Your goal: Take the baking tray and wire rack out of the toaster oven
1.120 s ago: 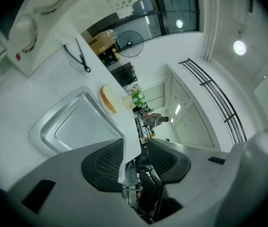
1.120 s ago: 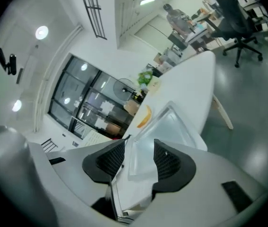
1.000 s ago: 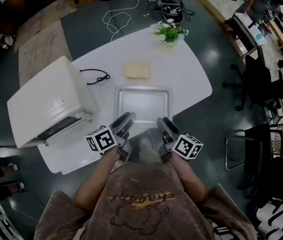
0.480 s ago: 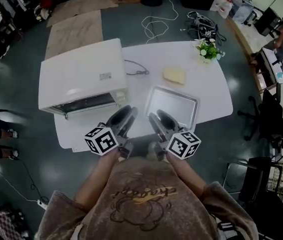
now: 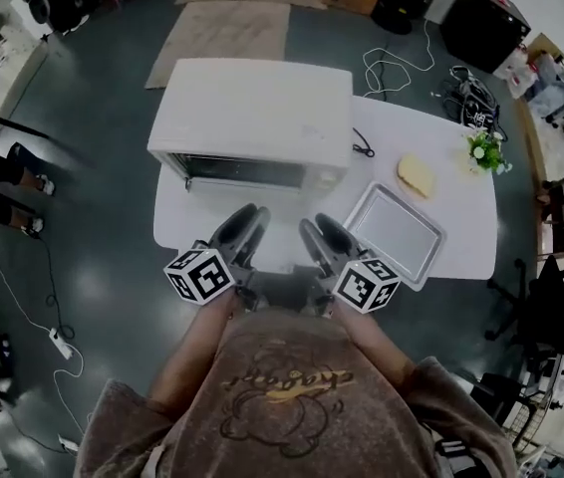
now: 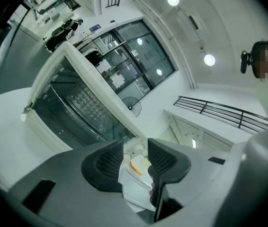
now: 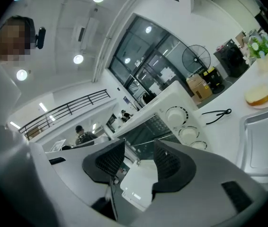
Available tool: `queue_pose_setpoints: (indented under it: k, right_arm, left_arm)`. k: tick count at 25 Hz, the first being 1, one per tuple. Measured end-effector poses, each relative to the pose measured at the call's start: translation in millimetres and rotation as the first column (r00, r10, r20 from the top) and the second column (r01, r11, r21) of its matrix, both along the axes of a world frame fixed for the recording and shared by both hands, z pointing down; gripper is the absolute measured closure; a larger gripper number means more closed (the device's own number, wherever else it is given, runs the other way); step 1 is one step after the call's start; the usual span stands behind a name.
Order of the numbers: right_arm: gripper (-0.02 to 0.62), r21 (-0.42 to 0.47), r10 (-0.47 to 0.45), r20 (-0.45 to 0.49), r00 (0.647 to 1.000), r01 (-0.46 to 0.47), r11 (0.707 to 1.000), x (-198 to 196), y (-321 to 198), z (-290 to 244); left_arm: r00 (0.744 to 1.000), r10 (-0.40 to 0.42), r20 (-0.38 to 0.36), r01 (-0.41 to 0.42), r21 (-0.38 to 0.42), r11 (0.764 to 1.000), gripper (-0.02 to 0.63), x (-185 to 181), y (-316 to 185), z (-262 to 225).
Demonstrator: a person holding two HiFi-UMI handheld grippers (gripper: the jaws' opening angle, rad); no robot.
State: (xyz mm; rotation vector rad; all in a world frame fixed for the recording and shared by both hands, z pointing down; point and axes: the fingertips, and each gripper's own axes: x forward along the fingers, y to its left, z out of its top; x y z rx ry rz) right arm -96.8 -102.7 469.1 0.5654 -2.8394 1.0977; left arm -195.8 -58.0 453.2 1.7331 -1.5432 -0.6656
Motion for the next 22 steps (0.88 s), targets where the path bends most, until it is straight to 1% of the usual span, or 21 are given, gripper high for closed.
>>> queue_pose_setpoints:
  k: [2, 4, 7, 11, 13, 16, 17, 19, 22]
  right_arm:
    - [0.431, -0.023, -0.014, 0.016, 1.000, 0.015, 1.000, -17, 9, -2]
    - [0.431, -0.064, -0.005, 0.042, 0.999, 0.008, 0.998, -32, 13, 0]
    - [0.431, -0.137, 0.047, 0.084, 0.995, -0.035, 0.990, -50, 11, 10]
    - [0.431, -0.232, 0.118, 0.133, 0.984, -0.085, 0.969, -71, -2, 31]
    - [0.431, -0.246, 0.140, 0.152, 0.978, -0.100, 0.964, -83, -9, 39]
    - [0.431, -0.237, 0.159, 0.206, 0.965, -0.109, 0.965, -103, -21, 45]
    - [0.431, -0.245, 0.184, 0.198, 0.963, -0.133, 0.960, -106, -27, 51]
    - [0.431, -0.276, 0.250, 0.163, 0.955, -0.199, 0.940, -107, -37, 68]
    - [0.431, -0.327, 0.323, 0.168, 0.931, -0.257, 0.910, -114, -50, 84]
  left_arm:
    - [0.999, -0.046, -0.012, 0.046, -0.005, 0.999, 0.466, -19, 14, 1]
    - [0.996, -0.085, -0.025, 0.084, -0.013, 0.996, 0.466, -39, 25, 6]
    - [0.991, -0.123, -0.044, 0.121, -0.034, 0.992, 0.466, -65, 34, 20]
    - [0.983, -0.167, -0.073, 0.163, -0.060, 0.985, 0.466, -97, 32, 44]
    - [0.976, -0.198, -0.094, 0.192, -0.068, 0.979, 0.466, -115, 25, 58]
    - [0.957, -0.254, -0.137, 0.247, -0.064, 0.967, 0.466, -142, 13, 77]
    - [0.952, -0.267, -0.152, 0.261, -0.057, 0.964, 0.466, -150, 7, 80]
    - [0.943, -0.281, -0.177, 0.277, -0.047, 0.960, 0.466, -162, -5, 86]
    - [0.935, -0.289, -0.204, 0.285, -0.050, 0.957, 0.466, -175, -20, 98]
